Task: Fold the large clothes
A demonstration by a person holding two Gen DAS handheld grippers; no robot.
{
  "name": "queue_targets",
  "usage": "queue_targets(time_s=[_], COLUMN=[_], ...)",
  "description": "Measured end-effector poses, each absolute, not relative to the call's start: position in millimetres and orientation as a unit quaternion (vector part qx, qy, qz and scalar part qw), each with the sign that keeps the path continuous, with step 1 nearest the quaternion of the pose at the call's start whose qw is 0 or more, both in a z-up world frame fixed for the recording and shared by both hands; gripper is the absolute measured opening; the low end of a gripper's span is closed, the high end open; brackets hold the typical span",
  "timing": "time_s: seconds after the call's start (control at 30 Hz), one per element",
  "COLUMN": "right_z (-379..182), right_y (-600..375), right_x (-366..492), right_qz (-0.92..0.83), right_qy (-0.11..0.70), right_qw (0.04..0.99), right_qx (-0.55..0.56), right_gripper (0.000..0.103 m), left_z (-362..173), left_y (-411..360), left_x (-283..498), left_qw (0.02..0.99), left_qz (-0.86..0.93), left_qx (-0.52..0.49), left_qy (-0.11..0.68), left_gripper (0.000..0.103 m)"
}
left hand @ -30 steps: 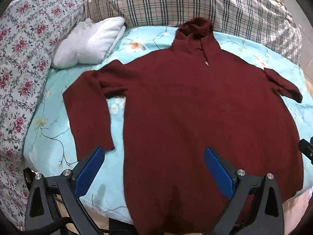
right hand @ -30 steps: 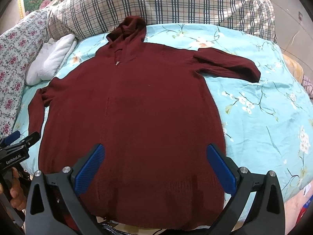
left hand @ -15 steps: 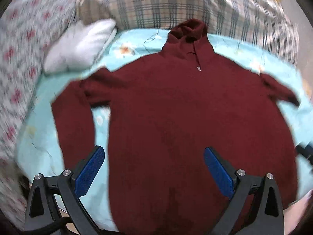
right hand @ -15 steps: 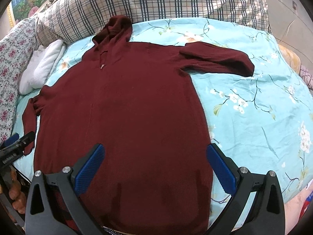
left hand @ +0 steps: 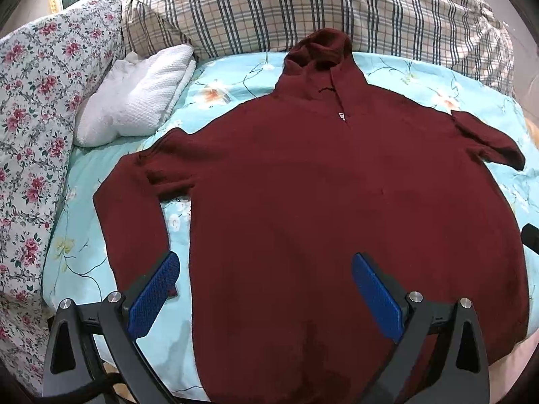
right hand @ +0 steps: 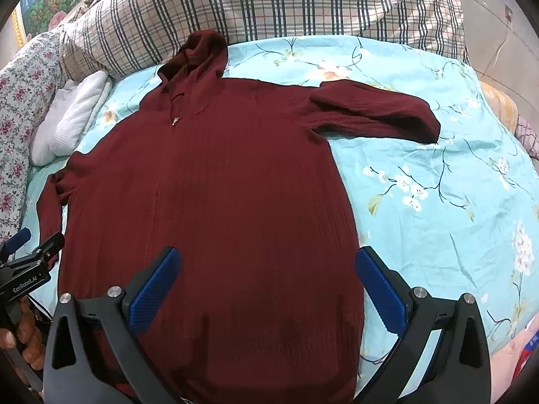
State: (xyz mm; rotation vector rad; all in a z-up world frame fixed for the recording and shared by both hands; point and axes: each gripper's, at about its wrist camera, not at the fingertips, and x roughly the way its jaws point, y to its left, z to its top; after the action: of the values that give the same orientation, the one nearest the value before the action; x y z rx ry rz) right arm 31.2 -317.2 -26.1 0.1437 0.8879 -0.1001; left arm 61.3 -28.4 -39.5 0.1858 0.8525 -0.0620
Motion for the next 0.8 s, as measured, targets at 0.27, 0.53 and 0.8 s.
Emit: queue_targets(time_s=[0.27,0.53,0.8], right_z=[-24.0,-21.6,-21.8], right_y=[-312.4,-311.5,-306.5], right_x=[34.0,35.0,41.4], right_qz=[-0.042,-0.034,-0.025], right_qy=[0.429,0.427,0.430], right_qw=[0.900,0.901,0.900], right_qx=[0.066,0.069,0.064], right_gripper=[0.103,0.103,0.103], left_z=[-36.2,-34.2,-35.3], left_y=[-28.9,-30.8,-29.6], left_x=[63.8,65.3,69.4], left_qw=[0.907,0.910,0.908], left_qz=[-0.034,-0.032,-0.033], left_qx=[0.087,0.089,0.087], left_qy=[0.410,0.404,0.408], left_gripper=[0.102,0.102,0.102])
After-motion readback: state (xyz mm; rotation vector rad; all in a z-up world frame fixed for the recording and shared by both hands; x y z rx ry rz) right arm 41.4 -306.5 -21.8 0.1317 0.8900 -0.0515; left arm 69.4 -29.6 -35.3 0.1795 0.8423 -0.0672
